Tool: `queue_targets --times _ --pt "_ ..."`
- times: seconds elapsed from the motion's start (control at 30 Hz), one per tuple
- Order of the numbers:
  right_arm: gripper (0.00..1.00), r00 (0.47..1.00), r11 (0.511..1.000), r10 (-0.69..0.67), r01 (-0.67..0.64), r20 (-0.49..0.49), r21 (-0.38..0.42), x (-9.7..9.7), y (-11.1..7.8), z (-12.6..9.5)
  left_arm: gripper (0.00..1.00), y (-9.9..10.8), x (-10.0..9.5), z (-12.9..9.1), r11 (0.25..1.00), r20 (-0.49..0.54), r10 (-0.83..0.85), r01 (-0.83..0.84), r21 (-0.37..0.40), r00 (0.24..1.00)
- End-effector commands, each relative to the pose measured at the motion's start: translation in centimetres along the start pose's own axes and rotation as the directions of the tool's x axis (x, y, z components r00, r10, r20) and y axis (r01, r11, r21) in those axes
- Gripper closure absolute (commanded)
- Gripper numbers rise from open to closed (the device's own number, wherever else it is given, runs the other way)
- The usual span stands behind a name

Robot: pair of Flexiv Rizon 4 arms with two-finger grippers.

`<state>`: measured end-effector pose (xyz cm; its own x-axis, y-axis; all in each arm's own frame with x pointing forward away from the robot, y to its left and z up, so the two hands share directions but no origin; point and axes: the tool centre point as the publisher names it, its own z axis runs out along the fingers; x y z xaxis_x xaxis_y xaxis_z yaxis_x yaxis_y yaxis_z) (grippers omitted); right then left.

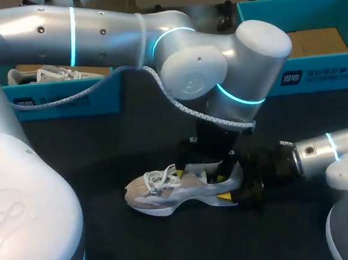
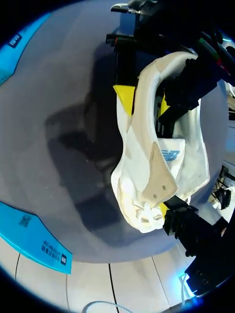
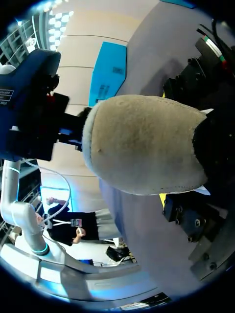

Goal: Take the shoe out of the shoebox, open the shoe tongue, remove and reinsert the insole, then place the shoe into the shoebox

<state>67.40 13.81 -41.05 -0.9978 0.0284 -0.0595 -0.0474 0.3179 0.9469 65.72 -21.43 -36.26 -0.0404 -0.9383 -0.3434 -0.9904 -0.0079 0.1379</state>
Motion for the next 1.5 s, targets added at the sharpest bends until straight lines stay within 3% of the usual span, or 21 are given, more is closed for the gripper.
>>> queue_targets --times 0.03,1.2,1.43,1.5 --pt "1.00 1.000 1.000 0.001 -0.001 -0.001 0.004 -0.1 -0.3 0.3 0.00 0.6 0.2 0.1 0.769 0.131 -0.638 0.637 0.053 0.759" --pt "1.00 1.000 1.000 0.001 -0.001 -0.001 0.004 -0.1 -0.3 0.3 0.00 1.1 -3.2 0.4 0.736 0.093 -0.676 0.677 0.032 0.731" --pt "1.00 1.000 1.000 0.001 -0.001 -0.001 0.004 -0.1 -0.3 0.3 0.03 1.0 -4.0 0.0 0.732 0.056 -0.681 0.681 0.006 0.731" --pt "1.00 1.000 1.000 0.001 -0.001 -0.001 0.004 -0.1 -0.3 0.3 0.08 1.0 -4.1 -0.2 0.729 0.042 -0.684 0.685 0.000 0.728"
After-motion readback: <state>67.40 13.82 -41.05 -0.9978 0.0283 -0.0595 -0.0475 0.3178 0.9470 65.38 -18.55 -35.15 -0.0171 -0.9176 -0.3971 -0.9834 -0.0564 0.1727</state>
